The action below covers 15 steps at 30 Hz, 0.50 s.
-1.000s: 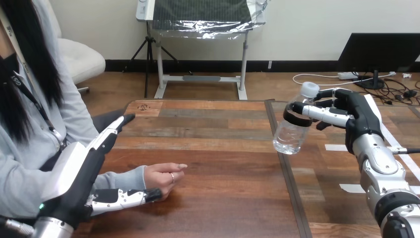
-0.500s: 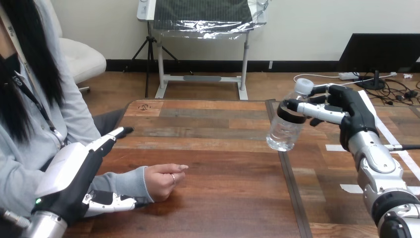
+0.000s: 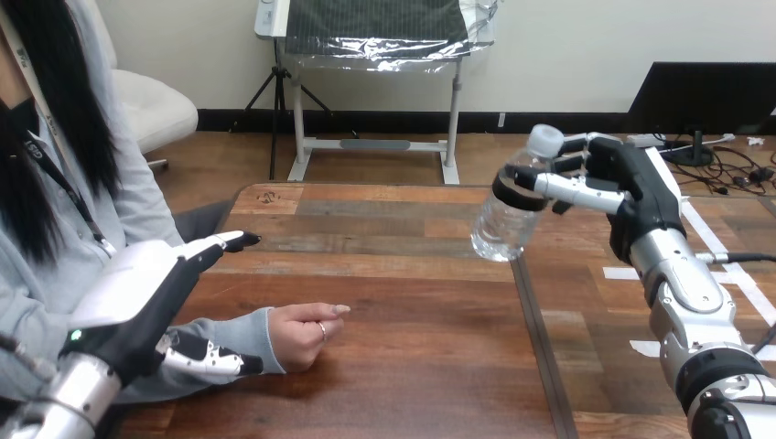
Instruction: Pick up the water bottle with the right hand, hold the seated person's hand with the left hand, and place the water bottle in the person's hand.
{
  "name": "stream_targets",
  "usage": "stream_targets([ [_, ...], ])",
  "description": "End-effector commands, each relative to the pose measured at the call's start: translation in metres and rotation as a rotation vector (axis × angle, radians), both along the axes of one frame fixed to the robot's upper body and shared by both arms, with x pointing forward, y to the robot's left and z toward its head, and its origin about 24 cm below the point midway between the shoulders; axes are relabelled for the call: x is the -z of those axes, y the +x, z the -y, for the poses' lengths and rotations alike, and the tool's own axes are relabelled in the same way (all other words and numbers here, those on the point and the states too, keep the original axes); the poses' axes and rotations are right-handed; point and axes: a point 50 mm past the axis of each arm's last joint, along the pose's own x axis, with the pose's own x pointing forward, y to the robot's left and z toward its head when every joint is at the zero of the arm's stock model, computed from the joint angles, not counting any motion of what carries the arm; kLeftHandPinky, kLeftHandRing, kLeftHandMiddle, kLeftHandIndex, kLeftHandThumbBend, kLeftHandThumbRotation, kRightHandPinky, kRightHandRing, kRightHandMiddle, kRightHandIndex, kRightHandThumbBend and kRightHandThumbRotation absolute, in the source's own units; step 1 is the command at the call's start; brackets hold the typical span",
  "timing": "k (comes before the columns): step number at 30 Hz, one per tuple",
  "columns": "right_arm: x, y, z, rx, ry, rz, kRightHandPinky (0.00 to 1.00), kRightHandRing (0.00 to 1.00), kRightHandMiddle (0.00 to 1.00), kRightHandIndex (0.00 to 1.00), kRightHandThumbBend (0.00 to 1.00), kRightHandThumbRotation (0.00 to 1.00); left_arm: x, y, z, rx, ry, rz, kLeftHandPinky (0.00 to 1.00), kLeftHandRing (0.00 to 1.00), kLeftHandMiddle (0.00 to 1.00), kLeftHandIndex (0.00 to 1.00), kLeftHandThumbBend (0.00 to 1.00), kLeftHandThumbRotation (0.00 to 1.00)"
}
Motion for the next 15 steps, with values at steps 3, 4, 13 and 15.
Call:
stream_targets([
  [3,-0.042,0.014,-0.004,-0.026,0.021,0.192,0.28,0.36,0.43,0.44,0.74,0.0,-0.019,0.022,-0.003,0.044,0.055,0.026,0.8,0.83,0.84,0.84,1.0,0.2],
  [4,-0.042,0.014,-0.004,-0.031,0.025,0.196,0.28,0.36,0.43,0.44,0.73,0.0,-0.018,0.023,-0.003,0.046,0.064,0.016,0.79,0.83,0.84,0.84,1.0,0.2],
  [13,-0.045,0.013,-0.006,-0.063,0.033,0.226,0.28,0.35,0.42,0.44,0.73,0.0,-0.014,0.03,-0.007,0.06,0.1,-0.023,0.79,0.82,0.82,0.82,1.0,0.24],
  [15,-0.046,0.013,-0.007,-0.068,0.038,0.23,0.27,0.35,0.42,0.44,0.73,0.0,-0.013,0.031,-0.007,0.062,0.108,-0.031,0.79,0.82,0.82,0.82,1.0,0.25],
])
